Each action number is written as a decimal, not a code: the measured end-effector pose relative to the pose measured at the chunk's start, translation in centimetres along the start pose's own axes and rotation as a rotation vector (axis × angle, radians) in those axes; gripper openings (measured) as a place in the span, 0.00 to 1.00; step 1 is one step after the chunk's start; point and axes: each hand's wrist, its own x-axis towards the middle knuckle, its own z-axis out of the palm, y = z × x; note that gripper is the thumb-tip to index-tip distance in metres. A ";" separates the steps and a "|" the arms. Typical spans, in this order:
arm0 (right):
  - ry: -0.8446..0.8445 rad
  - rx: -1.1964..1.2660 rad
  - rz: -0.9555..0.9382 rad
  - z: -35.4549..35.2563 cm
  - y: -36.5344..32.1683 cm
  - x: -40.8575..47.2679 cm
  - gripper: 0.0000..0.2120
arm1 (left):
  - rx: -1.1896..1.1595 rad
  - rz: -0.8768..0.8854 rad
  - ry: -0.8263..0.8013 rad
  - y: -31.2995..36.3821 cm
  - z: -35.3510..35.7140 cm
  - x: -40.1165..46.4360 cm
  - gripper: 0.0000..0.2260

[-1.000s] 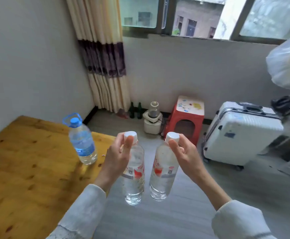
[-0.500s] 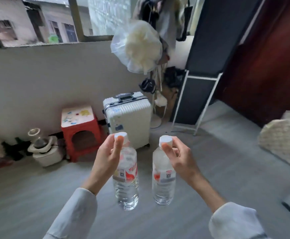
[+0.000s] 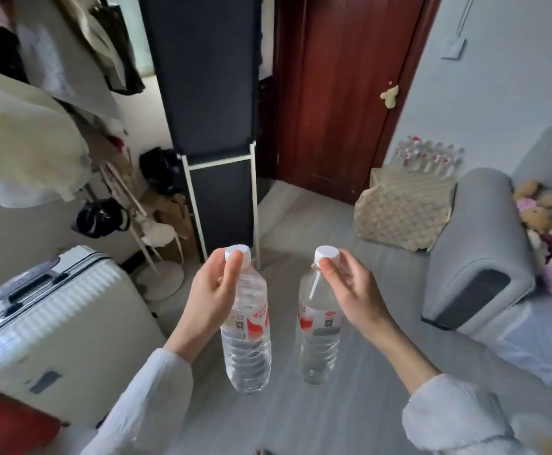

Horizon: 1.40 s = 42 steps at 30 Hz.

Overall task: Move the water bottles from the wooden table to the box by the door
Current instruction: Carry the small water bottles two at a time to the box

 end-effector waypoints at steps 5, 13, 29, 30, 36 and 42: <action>0.135 -0.040 0.041 -2.8 2.1 8.9 0.11 | 0.009 0.072 -0.153 0.1 5.2 11.9 0.16; 0.274 -0.038 0.121 -9.1 7.7 21.2 0.06 | -0.005 0.108 -0.333 -0.4 16.0 26.8 0.21; 0.284 -0.147 0.127 -27.7 20.4 49.9 0.06 | -0.016 0.149 -0.389 0.2 42.1 54.3 0.15; 0.295 -0.135 0.134 -28.8 21.2 51.4 0.05 | -0.008 0.157 -0.395 0.1 43.7 55.7 0.15; 0.336 -0.152 0.142 -34.3 27.0 61.1 0.06 | 0.024 0.179 -0.460 -1.4 53.4 65.4 0.19; 0.382 -0.259 0.183 -40.1 33.1 72.7 0.08 | -0.034 0.164 -0.496 -1.8 63.6 77.8 0.22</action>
